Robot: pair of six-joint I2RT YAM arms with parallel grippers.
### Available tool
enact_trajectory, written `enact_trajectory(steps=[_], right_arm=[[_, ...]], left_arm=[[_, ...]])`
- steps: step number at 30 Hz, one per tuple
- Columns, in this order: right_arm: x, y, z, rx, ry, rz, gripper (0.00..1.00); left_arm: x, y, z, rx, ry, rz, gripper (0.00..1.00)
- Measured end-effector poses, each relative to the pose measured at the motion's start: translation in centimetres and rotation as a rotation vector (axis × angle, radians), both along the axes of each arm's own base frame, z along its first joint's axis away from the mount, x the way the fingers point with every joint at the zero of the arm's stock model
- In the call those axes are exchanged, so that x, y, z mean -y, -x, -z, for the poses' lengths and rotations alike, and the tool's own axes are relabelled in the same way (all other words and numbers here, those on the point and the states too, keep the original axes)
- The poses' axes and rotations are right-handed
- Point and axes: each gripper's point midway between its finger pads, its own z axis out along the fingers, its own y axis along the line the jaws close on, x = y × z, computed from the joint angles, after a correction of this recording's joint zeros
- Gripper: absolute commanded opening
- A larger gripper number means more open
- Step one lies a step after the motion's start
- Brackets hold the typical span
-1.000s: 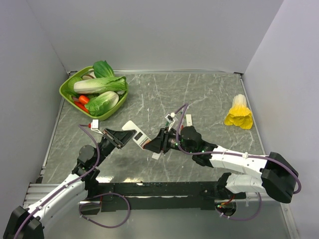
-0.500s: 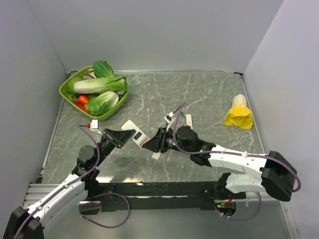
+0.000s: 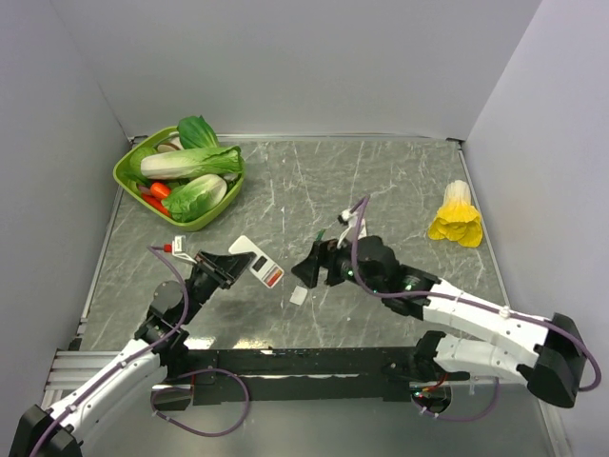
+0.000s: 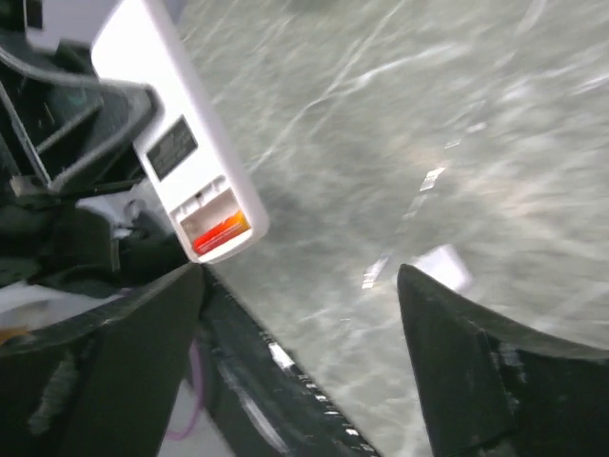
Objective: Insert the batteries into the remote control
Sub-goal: Pick up the battery from the center of the board.
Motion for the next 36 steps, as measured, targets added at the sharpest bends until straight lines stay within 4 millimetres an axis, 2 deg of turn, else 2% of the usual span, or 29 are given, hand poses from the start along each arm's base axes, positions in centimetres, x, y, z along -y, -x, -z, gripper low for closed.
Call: enact_trajectory(steps=[3, 6, 8, 10, 12, 14, 17, 23, 31, 36], right_arm=[[2.5, -1.9, -1.3, 0.024, 0.048, 0.076, 1.00], [5.0, -4.4, -1.7, 0.022, 0.103, 0.142, 1.00], [6.8, -6.1, -0.8, -0.001, 0.172, 0.179, 0.99], [8.0, -7.0, 0.9, -0.046, 0.256, 0.199, 0.95], [8.7, -7.5, 2.7, -0.094, 0.334, 0.198, 0.88], [9.2, -8.0, 4.7, -0.155, 0.415, 0.187, 0.76], [9.6, -8.6, 6.9, -0.232, 0.501, 0.182, 0.68], [10.1, -11.5, 9.4, -0.323, 0.619, 0.217, 0.52], [12.3, -14.6, 12.7, -0.418, 0.698, 0.285, 0.41], [12.9, -15.9, 13.8, -0.454, 0.718, 0.300, 0.40]], left_arm=[[-0.2, -0.2, 1.0, -0.022, -0.014, -0.017, 0.01], [-0.3, -0.3, 1.2, -0.017, -0.029, -0.025, 0.01], [-0.4, -0.4, 1.2, -0.008, -0.038, -0.030, 0.01], [-0.4, -0.4, 1.2, 0.005, -0.053, -0.033, 0.01], [-0.4, -0.4, 1.2, 0.017, -0.066, -0.036, 0.01], [-0.5, -0.4, 1.3, 0.023, -0.076, -0.037, 0.01], [-0.5, -0.4, 1.2, 0.039, -0.090, -0.040, 0.01], [-0.6, -0.4, 1.8, 0.037, -0.121, -0.041, 0.01], [-0.6, -0.3, 2.1, 0.029, -0.131, -0.040, 0.01], [-0.6, -0.3, 2.4, 0.018, -0.138, -0.040, 0.01]])
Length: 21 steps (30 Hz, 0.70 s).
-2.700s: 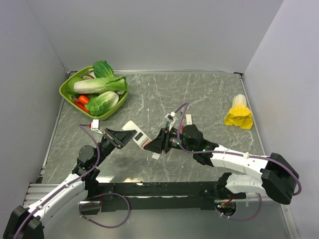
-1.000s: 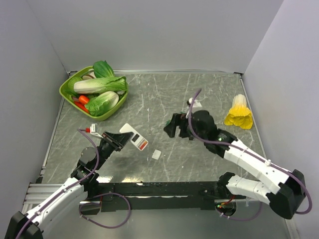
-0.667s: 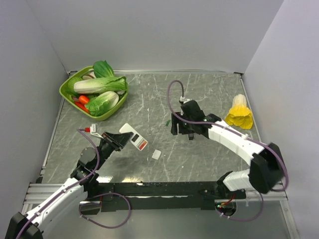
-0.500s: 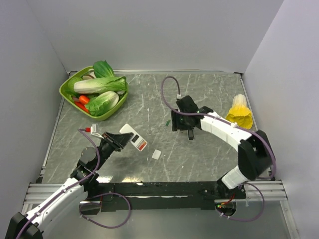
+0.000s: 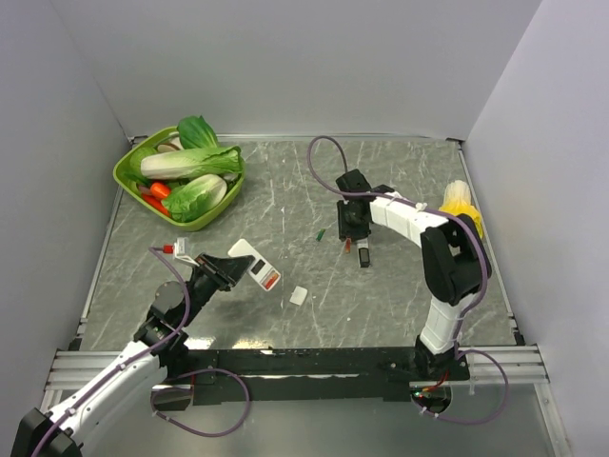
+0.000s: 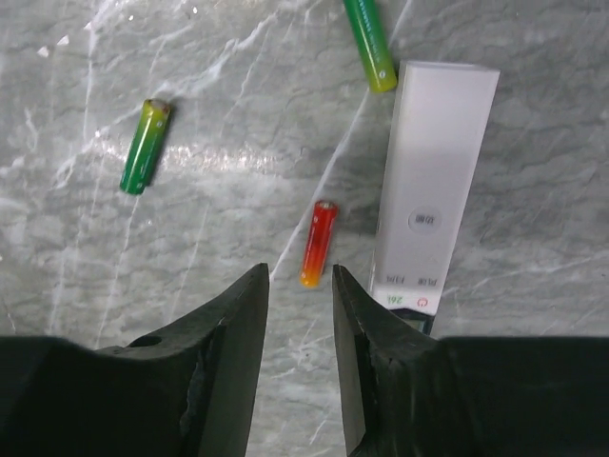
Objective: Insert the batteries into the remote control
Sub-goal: Pick up the battery from the center of the board.
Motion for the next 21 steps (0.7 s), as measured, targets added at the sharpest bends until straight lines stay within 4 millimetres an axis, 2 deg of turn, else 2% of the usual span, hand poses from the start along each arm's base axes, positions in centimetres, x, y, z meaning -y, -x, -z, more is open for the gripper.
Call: enact_trajectory(steps=[4, 13, 19, 21], right_arm=[[0.2, -0.7, 0.9, -0.019, 0.009, 0.010, 0.36], [0.7, -0.6, 3.1, -0.075, 0.035, 0.019, 0.31], [0.8, -0.9, 3.2, -0.073, 0.032, 0.021, 0.31], [0.7, -1.0, 3.1, -0.075, 0.029, 0.019, 0.26]], left_arm=[[0.1, -0.1, 0.4, -0.012, -0.007, 0.001, 0.01], [0.1, -0.2, 0.6, -0.021, -0.013, 0.002, 0.01], [0.3, -0.2, 1.0, -0.032, -0.020, 0.009, 0.01], [0.3, -0.2, 1.1, -0.034, -0.021, 0.010, 0.01]])
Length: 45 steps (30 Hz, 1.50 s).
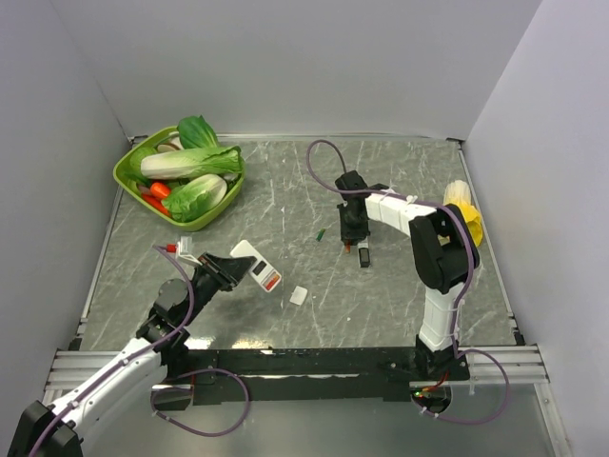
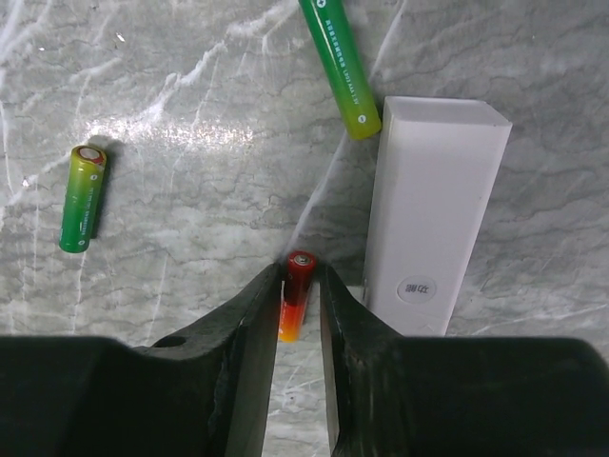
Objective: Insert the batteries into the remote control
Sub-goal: Pick up the battery from the center of the board, then load the battery into the remote control.
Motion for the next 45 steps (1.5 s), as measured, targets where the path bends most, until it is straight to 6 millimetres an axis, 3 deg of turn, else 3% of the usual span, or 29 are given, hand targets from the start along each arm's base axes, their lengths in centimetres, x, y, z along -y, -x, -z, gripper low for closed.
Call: enact_trajectory(steps=[8, 16, 21, 27, 31, 36, 45], right_arm=[[0.2, -0.1, 0.1, -0.007, 0.001, -0.013, 0.03], [0.1, 0.9, -1.3, 0.051, -0.057, -0.019, 0.00], [-2.0, 2.7, -6.3, 0.216, -0.177, -0.057, 0.00], [-8.3, 7.0, -16.4, 0.553, -0.464, -0.238, 0.00], [-9.9, 9.7, -21.5, 0.726, -0.647, -0.293, 0.00], [-11.6, 12.2, -24.3, 0.835, -0.790, -0.337, 0.00], [-14.5, 15.9, -25.7, 0.969, -0.959, -0.416, 0.00]], left_arm=[[0.0, 0.0, 0.0, -0.003, 0.002, 0.000, 0.01], [0.5, -0.5, -0.6, -0.012, 0.060, 0.006, 0.01], [0.8, -0.8, -1.6, -0.004, 0.117, 0.009, 0.01], [0.9, -0.8, -3.2, 0.009, 0.196, 0.017, 0.01], [0.8, -0.7, -4.3, 0.022, 0.246, 0.021, 0.01], [0.8, -0.4, -5.4, 0.034, 0.302, 0.032, 0.01], [1.1, 0.1, -7.0, 0.038, 0.387, 0.071, 0.01]])
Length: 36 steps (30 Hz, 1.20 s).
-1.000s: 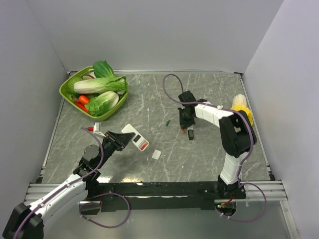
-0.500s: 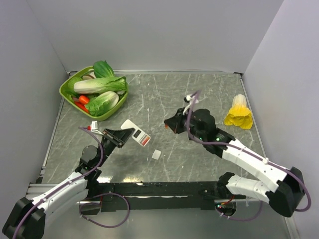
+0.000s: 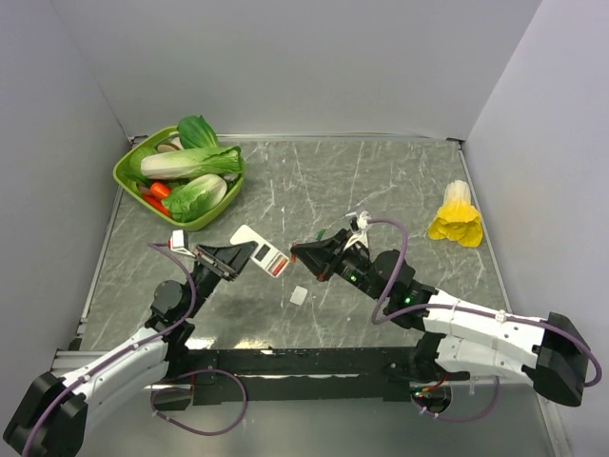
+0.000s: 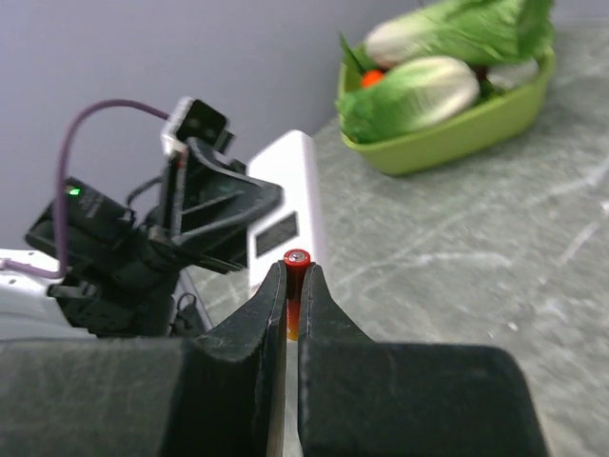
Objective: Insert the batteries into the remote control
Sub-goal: Load the battery into the remote control.
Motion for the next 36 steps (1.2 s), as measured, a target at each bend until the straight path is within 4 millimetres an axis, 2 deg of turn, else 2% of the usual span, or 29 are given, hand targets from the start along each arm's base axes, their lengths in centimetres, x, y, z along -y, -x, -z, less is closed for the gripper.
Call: enact_trajectory(steps=[6, 11, 22, 36], right_arm=[[-1.7, 0.8, -1.6, 0.081, -0.065, -0.019, 0.00], [-2.9, 1.3, -1.4, 0.101, -0.066, -0.019, 0.00], [-2.6, 1.5, -0.1, 0.084, -0.075, 0.042, 0.00], [-3.0, 0.7, 0.2, 0.085, -0.091, 0.112, 0.00]], left_arm=[[0.7, 0.7, -0.3, -0.010, 0.026, 0.041, 0.02], [1.2, 1.2, -0.5, -0.016, 0.044, 0.063, 0.02], [0.5, 0.8, -1.1, -0.029, 0.095, 0.017, 0.01], [0.3, 0.7, -1.4, -0.039, 0.116, 0.004, 0.01]])
